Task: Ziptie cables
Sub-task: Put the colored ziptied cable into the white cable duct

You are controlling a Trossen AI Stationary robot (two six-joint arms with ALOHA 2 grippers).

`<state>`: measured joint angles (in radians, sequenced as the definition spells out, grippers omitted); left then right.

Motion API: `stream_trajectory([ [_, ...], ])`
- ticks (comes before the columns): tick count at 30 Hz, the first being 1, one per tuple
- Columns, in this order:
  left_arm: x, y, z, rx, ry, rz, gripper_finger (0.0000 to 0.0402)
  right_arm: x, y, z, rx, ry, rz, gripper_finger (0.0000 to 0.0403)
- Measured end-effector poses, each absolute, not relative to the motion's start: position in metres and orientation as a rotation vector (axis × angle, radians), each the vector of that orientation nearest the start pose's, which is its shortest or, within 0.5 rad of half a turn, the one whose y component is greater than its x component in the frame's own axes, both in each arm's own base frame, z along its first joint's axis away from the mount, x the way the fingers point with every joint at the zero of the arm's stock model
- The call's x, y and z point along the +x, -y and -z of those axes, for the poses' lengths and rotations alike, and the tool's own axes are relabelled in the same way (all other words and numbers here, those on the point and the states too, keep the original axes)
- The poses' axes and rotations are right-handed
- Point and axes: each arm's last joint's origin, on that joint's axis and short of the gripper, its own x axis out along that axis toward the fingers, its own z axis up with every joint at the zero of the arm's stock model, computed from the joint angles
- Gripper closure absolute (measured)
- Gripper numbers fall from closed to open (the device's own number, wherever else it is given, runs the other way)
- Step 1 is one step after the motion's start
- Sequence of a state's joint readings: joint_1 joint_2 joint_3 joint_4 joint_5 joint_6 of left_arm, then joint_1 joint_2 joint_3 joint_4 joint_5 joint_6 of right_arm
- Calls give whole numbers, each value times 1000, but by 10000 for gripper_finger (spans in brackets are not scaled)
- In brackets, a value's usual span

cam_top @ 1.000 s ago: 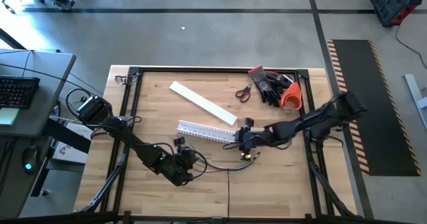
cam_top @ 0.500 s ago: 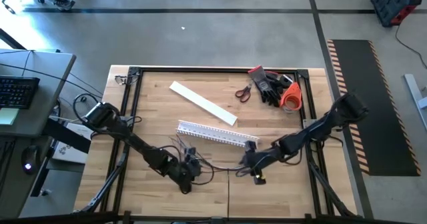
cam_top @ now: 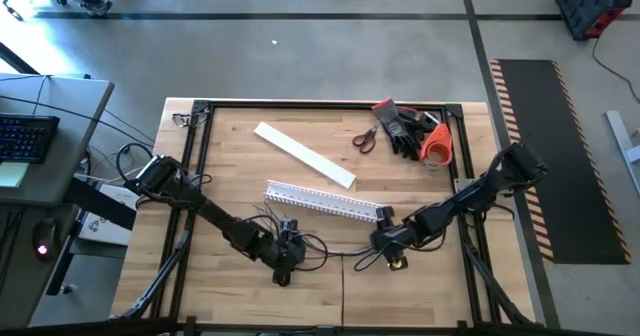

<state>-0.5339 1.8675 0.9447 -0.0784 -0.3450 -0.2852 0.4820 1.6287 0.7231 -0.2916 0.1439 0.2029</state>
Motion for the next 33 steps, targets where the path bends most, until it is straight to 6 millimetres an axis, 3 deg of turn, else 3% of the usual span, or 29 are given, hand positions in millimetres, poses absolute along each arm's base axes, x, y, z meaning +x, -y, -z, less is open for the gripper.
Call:
stream_trajectory([
  [9, 308, 185, -132, 226, -816, 85, 218, 239, -128, -125, -169, -1189, -216, 392],
  [12, 311, 191, -139, 282, -746, 109, 218, 246, -132, -137, -145, -1207, -180, 391],
  [20, 318, 190, -146, 401, -641, 48, 217, 275, -150, -198, -164, -1137, -188, 401],
  [27, 324, 186, -149, 319, -600, 28, 217, 279, -167, -244, -277, -1064, -157, 402],
  [33, 326, 184, -151, 274, -583, 4, 217, 278, -179, -267, -310, -1005, -149, 402],
])
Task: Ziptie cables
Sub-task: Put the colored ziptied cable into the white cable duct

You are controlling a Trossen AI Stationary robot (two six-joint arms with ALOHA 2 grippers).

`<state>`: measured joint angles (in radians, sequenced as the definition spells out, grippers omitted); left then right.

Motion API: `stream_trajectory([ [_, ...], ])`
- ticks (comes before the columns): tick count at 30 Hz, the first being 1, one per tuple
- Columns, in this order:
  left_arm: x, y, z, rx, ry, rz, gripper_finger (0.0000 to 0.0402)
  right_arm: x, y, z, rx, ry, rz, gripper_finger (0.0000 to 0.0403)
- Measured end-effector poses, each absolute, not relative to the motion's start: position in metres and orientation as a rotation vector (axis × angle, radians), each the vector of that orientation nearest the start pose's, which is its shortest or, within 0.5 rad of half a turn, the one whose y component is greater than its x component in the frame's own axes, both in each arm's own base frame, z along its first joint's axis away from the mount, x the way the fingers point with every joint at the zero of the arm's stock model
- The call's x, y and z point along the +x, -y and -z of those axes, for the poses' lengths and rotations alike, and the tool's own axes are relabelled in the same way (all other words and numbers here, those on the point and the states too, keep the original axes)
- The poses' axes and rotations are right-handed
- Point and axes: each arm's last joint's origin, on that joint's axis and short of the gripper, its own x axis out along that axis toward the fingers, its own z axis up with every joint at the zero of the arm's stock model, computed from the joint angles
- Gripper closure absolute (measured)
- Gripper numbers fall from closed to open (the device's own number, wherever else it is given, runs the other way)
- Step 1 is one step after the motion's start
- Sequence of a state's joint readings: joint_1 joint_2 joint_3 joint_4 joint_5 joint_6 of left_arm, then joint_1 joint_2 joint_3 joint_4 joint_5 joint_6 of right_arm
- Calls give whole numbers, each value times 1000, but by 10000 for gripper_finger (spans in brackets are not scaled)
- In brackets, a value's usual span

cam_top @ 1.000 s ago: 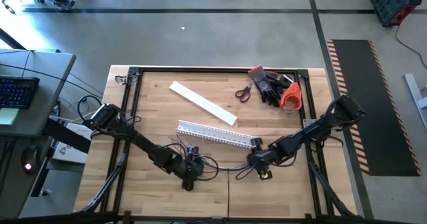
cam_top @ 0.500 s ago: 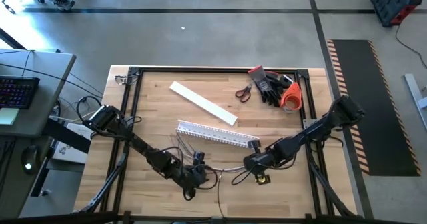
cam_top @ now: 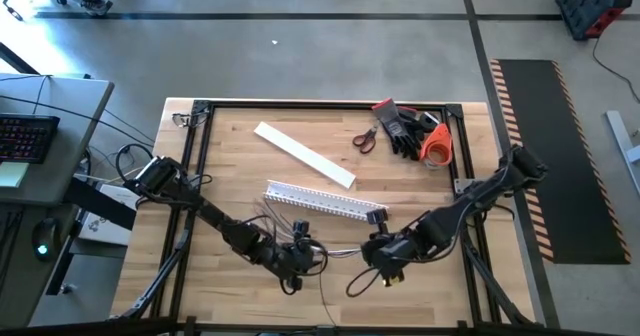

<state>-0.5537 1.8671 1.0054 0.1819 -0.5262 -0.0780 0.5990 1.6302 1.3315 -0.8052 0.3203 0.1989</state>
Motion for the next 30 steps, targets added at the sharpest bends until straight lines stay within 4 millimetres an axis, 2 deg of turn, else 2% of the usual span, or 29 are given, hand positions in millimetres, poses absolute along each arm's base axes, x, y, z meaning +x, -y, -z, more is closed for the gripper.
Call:
stream_trajectory([
  [6, 329, 185, -154, 245, -541, 1, 217, 275, -186, -281, -337, -976, -136, 402],
  [12, 329, 180, -154, 223, -523, -91, 218, 270, -196, -295, -361, -928, -135, 403],
  [23, 333, 178, -145, 220, -514, -126, 220, 244, -228, -339, -430, -779, -140, 403],
  [26, 336, 180, -136, 224, -506, -126, 234, 237, -235, -349, -442, -739, -139, 403],
  [30, 338, 181, -128, 249, -510, -135, 273, 227, -243, -355, -460, -705, -143, 403],
])
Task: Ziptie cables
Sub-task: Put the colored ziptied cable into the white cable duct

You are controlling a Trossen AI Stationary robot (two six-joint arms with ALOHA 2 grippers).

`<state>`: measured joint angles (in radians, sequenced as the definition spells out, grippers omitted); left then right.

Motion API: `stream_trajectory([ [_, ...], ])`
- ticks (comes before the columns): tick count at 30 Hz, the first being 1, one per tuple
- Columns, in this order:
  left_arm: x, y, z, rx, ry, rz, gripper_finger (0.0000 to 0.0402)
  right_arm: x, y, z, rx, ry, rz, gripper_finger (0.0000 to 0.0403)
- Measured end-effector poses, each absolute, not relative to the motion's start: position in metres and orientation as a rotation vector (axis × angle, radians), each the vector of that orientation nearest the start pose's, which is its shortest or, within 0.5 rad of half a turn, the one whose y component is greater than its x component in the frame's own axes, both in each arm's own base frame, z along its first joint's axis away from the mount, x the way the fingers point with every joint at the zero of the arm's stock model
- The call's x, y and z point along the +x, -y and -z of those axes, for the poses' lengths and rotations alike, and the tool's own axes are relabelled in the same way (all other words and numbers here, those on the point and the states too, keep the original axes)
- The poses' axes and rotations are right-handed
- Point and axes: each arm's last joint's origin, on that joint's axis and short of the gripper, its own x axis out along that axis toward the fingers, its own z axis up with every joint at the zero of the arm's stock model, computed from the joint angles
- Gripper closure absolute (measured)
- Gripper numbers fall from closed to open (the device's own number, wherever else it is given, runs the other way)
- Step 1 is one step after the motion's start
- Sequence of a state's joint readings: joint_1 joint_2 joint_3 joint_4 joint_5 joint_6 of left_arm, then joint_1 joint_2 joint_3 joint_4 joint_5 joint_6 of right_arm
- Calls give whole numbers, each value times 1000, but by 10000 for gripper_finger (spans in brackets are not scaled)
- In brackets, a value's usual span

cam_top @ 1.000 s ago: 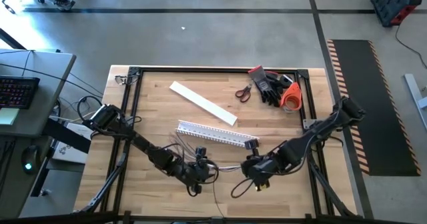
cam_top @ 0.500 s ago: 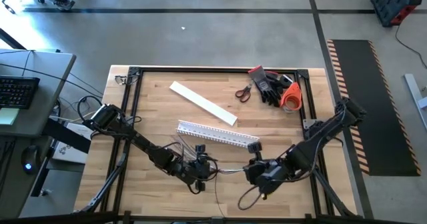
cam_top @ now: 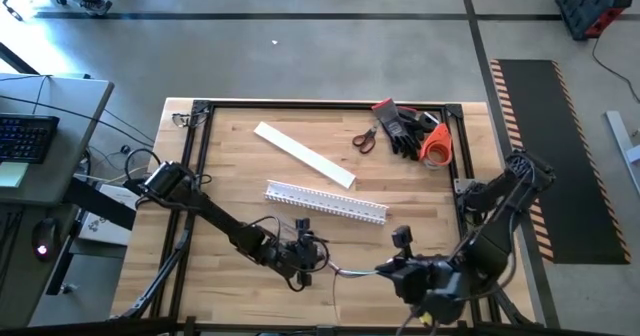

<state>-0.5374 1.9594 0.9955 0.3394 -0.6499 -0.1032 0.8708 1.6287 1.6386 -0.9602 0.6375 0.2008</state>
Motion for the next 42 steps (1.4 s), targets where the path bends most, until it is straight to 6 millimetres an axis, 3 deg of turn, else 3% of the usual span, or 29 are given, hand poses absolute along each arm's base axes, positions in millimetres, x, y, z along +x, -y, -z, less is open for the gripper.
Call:
stream_trajectory([
  [7, 338, 182, -126, 257, -510, -140, 383, 215, -249, -362, -470, -686, -114, 403],
  [9, 337, 183, -126, 270, -507, -137, 396, 212, -250, -363, -467, -684, -98, 403],
  [18, 328, 192, -132, 341, -488, -198, 401, 203, -247, -359, -449, -727, -45, 403],
  [26, 311, 192, -166, 371, -480, -252, 401, 202, -245, -358, -440, -746, -25, 403],
  [37, 279, 185, -194, 446, -538, -348, 401, 205, -241, -357, -434, -741, 14, 403],
  [42, 256, 172, -219, 436, -580, -365, 401, 220, -225, -337, -458, -794, 108, 403],
])
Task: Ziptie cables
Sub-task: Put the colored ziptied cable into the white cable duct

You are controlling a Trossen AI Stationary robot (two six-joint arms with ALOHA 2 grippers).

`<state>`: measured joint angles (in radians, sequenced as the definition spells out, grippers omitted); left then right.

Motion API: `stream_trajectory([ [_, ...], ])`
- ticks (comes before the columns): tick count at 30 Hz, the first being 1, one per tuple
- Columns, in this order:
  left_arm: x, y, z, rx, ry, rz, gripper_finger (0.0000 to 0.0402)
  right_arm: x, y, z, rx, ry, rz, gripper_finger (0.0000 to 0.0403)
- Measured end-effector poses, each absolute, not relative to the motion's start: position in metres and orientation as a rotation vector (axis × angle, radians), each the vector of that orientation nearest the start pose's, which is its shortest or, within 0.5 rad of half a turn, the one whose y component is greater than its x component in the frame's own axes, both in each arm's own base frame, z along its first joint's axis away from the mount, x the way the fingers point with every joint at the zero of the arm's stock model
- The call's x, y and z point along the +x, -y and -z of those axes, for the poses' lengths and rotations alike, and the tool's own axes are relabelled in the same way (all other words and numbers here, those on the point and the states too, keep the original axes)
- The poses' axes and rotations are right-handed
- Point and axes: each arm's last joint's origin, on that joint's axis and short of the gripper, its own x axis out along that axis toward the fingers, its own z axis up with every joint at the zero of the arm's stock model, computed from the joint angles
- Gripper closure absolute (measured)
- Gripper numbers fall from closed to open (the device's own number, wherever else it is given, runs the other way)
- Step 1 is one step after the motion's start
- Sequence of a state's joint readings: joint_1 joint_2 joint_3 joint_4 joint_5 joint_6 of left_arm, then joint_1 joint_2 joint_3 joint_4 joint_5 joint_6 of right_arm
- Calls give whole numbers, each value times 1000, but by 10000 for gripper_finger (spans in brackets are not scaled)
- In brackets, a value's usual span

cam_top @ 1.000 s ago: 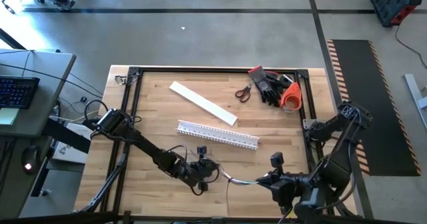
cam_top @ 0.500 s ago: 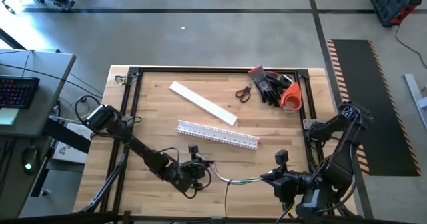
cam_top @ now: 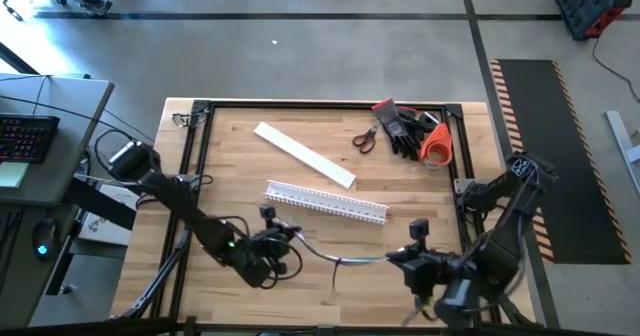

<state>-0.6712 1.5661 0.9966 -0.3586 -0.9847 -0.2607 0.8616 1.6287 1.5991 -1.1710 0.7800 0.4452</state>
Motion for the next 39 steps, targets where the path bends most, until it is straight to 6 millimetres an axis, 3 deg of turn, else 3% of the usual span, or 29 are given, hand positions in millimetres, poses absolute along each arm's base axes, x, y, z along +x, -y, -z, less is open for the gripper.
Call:
stream_trajectory([
  [7, 226, 134, -242, 435, -729, -438, 401, 247, -185, -293, -469, -915, 275, 403],
  [13, 223, 99, -244, 431, -906, -484, 402, 273, -146, -263, -415, -960, 387, 403],
  [19, 225, 79, -240, 449, -1040, -504, 401, 299, -121, -239, -358, -943, 276, 403],
  [39, 195, 79, -239, 432, -1165, -632, 401, 350, -88, -265, -457, -583, 77, 403],
])
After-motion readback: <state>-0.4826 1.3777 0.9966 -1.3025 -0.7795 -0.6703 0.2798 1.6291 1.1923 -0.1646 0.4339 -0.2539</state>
